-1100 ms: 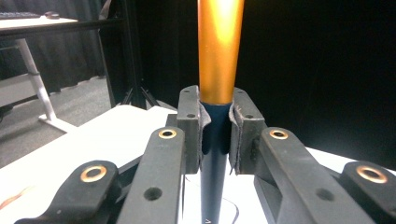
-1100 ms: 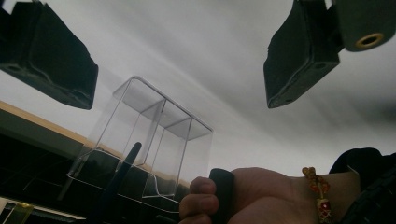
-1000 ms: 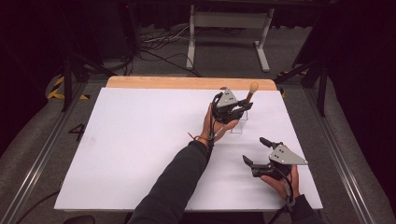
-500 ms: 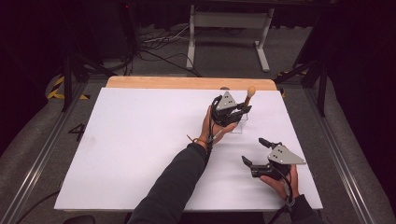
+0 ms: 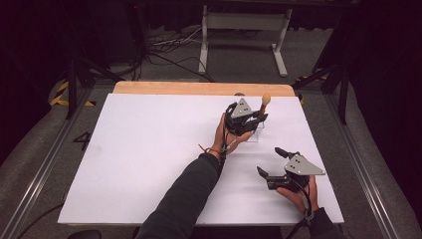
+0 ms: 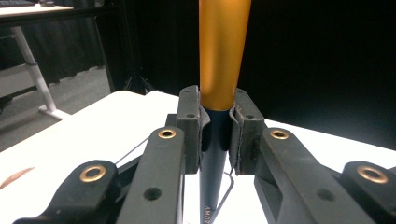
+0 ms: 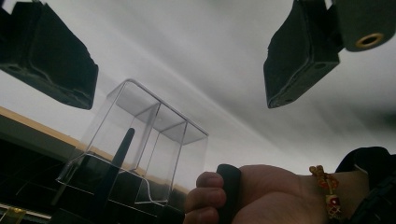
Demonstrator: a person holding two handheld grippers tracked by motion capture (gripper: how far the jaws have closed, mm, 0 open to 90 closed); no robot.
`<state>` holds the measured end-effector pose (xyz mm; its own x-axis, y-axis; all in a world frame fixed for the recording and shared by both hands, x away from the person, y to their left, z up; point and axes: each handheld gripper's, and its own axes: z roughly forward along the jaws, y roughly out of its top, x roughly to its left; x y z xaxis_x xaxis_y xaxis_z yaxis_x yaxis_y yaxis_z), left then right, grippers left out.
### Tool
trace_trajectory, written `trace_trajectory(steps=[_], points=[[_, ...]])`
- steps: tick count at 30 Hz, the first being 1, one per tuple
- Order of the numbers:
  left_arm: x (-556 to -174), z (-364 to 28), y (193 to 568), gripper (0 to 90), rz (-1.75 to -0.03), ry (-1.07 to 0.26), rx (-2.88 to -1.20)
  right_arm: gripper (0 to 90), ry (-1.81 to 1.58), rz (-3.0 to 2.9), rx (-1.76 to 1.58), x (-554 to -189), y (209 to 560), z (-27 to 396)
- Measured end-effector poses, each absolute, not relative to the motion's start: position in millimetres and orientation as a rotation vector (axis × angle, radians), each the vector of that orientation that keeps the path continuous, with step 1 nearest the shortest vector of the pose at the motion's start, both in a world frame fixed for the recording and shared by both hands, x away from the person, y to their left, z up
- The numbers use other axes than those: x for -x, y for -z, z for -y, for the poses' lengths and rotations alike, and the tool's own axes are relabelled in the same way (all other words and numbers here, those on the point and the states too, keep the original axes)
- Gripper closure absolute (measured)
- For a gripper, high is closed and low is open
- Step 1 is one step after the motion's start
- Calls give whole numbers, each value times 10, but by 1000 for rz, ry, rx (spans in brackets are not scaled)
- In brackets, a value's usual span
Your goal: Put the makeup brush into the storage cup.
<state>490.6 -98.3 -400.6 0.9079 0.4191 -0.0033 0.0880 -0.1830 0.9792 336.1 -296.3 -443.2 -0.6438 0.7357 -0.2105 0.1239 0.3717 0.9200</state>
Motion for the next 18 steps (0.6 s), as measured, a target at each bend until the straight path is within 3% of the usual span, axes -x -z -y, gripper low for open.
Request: trace_trajectory(steps=[18], points=[[-4905,987,4040,771,-395,-306,-1755,108,-1277,-2026,-739,-3366,4437,2955]])
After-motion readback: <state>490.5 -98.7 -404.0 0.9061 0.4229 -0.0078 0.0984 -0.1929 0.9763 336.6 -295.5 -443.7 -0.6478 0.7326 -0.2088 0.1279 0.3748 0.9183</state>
